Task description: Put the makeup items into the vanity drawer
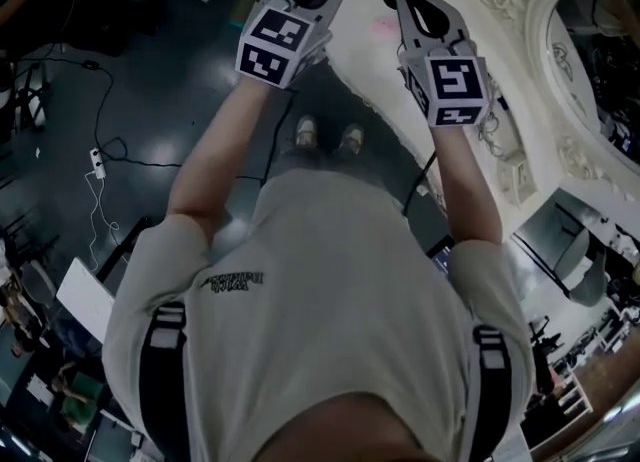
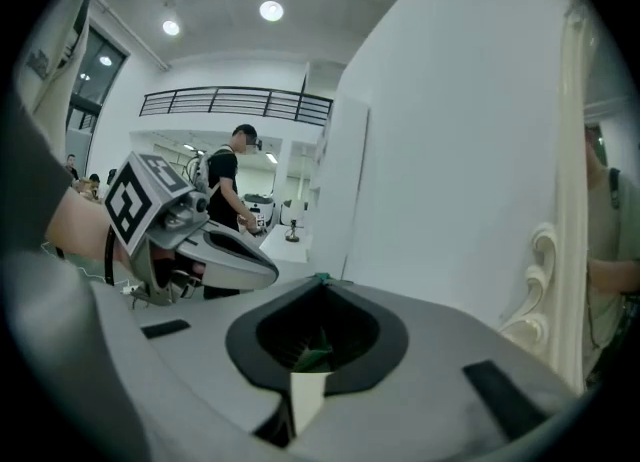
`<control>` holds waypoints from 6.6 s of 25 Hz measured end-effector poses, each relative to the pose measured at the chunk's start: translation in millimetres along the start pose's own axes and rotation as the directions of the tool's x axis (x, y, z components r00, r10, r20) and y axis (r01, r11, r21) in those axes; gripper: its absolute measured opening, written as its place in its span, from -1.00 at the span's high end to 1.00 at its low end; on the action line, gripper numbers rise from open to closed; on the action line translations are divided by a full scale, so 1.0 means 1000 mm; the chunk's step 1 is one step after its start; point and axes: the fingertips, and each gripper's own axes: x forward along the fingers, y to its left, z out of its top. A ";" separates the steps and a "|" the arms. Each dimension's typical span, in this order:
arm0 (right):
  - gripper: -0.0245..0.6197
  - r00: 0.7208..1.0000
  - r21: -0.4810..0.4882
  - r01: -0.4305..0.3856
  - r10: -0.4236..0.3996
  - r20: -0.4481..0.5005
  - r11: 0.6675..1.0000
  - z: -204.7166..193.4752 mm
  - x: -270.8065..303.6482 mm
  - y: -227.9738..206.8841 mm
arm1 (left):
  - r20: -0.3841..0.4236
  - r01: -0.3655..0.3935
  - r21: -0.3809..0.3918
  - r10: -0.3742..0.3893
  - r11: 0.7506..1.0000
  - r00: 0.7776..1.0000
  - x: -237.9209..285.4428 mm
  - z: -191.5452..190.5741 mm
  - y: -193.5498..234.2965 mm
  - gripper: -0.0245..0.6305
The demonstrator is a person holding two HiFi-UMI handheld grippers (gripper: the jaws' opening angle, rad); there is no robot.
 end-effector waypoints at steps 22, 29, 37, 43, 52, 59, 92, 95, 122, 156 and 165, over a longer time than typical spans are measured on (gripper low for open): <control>0.93 0.965 0.019 -0.031 0.025 0.260 0.999 0.093 -0.148 0.035 | 0.209 -0.021 0.085 0.003 0.996 0.978 -0.106 0.088 -0.068 0.88; 0.93 0.966 0.040 -0.025 0.014 0.260 0.999 0.083 -0.164 0.044 | 0.195 -0.023 0.103 0.002 0.994 0.981 -0.117 0.081 -0.076 0.88; 0.93 0.962 0.074 -0.042 0.020 0.272 0.996 0.084 -0.165 0.047 | 0.203 0.004 0.079 -0.020 0.997 0.979 -0.113 0.084 -0.080 0.88; 0.93 0.970 0.054 -0.004 -0.009 0.242 0.999 0.074 -0.158 0.025 | 0.192 0.047 0.095 -0.064 0.994 0.979 -0.086 0.089 -0.086 0.88; 0.93 0.983 0.061 0.106 -0.114 0.144 0.992 0.037 -0.132 -0.052 | 0.150 0.145 0.111 -0.161 0.983 0.975 -0.001 0.092 -0.098 0.88; 0.93 0.988 0.098 0.152 -0.154 0.020 0.984 -0.028 -0.102 -0.102 | 0.059 0.208 0.075 -0.213 0.975 0.975 0.072 0.059 -0.104 0.88; 0.92 0.899 0.295 0.102 0.039 -0.437 0.950 -0.278 0.036 -0.107 | -0.358 0.258 -0.128 -0.287 0.958 0.889 0.208 -0.156 -0.109 0.88; 0.91 0.894 0.301 0.098 0.049 -0.446 0.949 -0.281 0.038 -0.105 | -0.357 0.251 -0.128 -0.280 0.960 0.891 0.208 -0.158 -0.105 0.88; 0.77 0.921 0.273 0.112 0.003 -0.389 0.956 -0.234 0.023 -0.110 | -0.305 0.238 -0.104 -0.259 0.966 0.916 0.188 -0.123 -0.095 0.88; 0.89 0.974 0.128 0.095 -0.119 0.194 0.987 0.051 -0.148 -0.043 | 0.164 0.183 0.155 -0.208 0.971 0.964 -0.027 0.113 -0.118 0.88; 0.91 0.971 0.209 0.017 -0.066 0.230 0.978 0.053 -0.172 -0.005 | 0.214 0.146 0.170 -0.182 0.974 0.960 -0.076 0.119 -0.136 0.88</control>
